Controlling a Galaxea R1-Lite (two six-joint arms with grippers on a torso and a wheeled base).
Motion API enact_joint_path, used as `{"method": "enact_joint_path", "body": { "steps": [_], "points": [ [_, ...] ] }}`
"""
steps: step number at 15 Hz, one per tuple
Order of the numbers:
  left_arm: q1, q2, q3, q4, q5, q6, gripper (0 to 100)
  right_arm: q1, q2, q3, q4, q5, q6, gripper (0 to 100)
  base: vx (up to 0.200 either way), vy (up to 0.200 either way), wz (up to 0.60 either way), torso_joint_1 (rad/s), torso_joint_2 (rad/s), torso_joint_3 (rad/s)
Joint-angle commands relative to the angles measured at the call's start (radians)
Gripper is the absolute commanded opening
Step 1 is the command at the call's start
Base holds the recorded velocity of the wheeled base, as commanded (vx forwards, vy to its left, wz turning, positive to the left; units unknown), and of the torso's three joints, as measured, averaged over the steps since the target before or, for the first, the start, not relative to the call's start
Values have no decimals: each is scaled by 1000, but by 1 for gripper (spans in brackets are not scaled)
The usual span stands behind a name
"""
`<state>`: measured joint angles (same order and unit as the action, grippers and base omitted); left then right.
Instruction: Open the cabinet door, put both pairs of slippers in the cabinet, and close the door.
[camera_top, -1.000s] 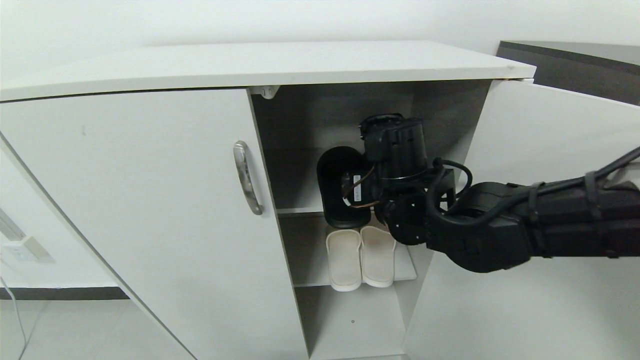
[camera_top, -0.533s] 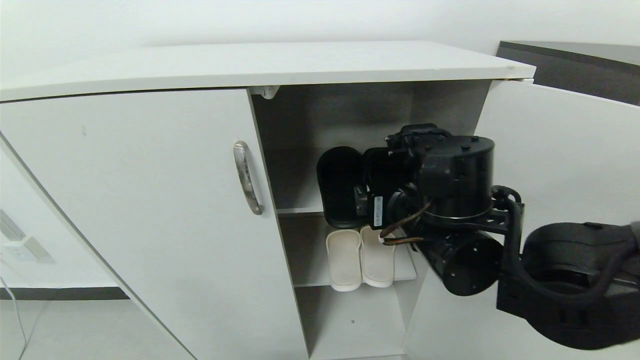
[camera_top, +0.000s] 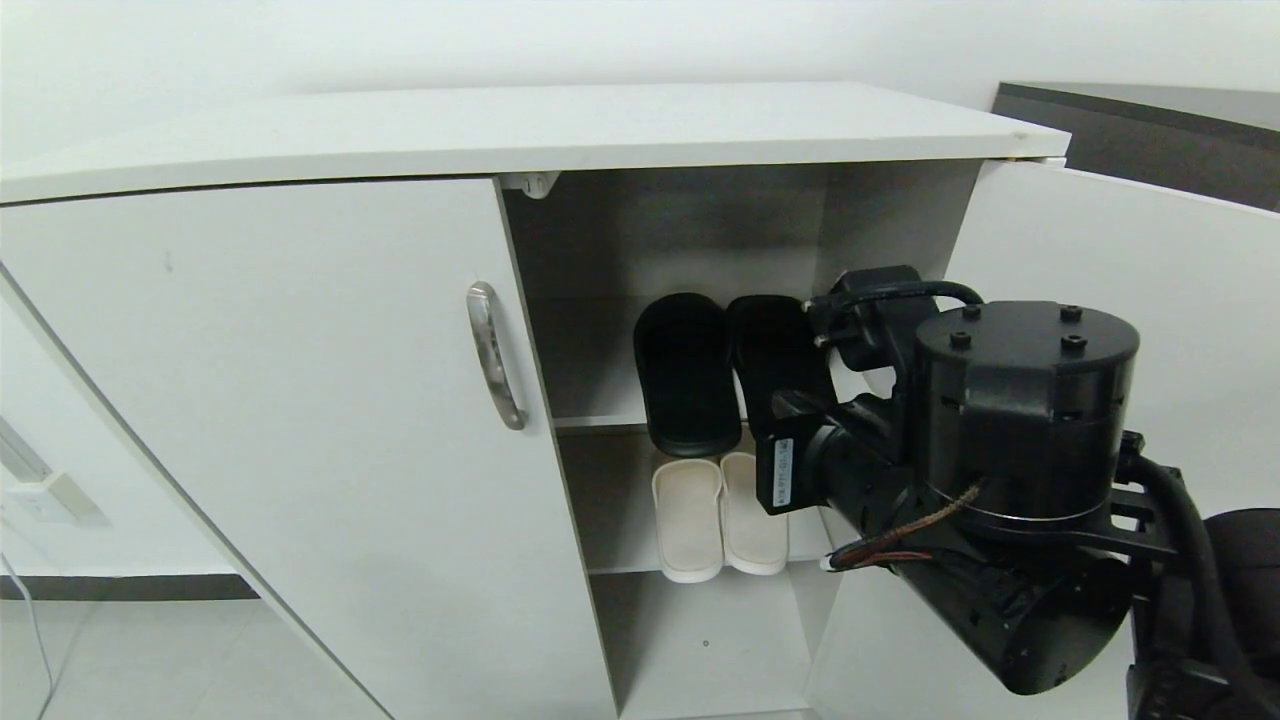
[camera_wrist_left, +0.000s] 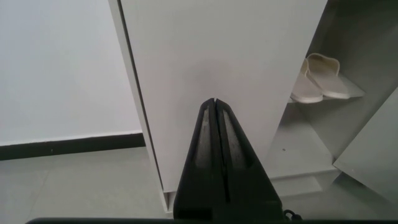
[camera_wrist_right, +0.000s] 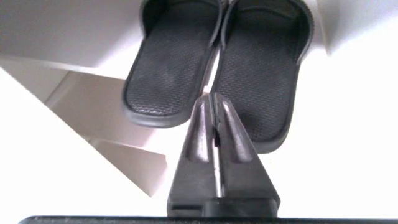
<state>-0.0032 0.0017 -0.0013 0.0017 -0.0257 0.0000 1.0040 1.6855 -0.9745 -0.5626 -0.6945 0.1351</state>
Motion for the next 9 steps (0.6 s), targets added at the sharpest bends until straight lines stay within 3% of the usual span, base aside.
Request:
{"method": "enact_joint_path", "body": {
  "steps": [1, 6, 9],
  "points": [
    [0, 0, 0, 0, 1, 0, 0, 4, 8, 2, 0, 1, 0, 0, 0, 0, 0, 0, 0, 0],
    [0, 0, 0, 0, 1, 0, 0, 15, 29, 7, -2, 1, 4, 0, 0, 0, 0, 0, 0, 0],
    [0, 0, 0, 0, 0, 0, 0, 18, 40, 7, -2, 1, 8, 0, -200, 0, 0, 6, 4, 5]
  ]
}}
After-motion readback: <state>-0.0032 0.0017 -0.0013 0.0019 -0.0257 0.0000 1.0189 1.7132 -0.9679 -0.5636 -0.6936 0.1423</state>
